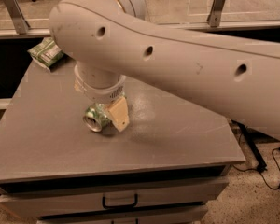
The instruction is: Knock green can over
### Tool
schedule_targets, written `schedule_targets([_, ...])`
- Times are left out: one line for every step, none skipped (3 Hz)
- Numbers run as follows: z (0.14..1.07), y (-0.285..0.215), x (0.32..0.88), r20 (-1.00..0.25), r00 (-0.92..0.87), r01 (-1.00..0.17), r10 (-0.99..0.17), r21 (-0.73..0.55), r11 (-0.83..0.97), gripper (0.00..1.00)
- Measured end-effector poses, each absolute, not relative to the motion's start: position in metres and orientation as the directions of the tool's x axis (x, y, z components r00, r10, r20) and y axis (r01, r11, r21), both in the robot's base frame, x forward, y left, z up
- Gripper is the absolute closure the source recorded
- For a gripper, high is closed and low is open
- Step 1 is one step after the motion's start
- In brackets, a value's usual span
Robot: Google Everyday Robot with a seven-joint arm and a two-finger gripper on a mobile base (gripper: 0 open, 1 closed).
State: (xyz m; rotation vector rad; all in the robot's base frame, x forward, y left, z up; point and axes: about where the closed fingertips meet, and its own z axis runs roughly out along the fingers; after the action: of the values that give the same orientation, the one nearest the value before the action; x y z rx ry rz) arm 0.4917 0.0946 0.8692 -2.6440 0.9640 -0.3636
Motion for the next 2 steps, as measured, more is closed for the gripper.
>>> schedule_targets([0.87,0.086,0.505,0.061,0.727,-0.632,-0.684,-0.329,-0.701,0.0])
schedule_targets([0.877,0.056,0.534,-0.084,0.636,-0.752,-0.767,-0.288,-0.593,0.0])
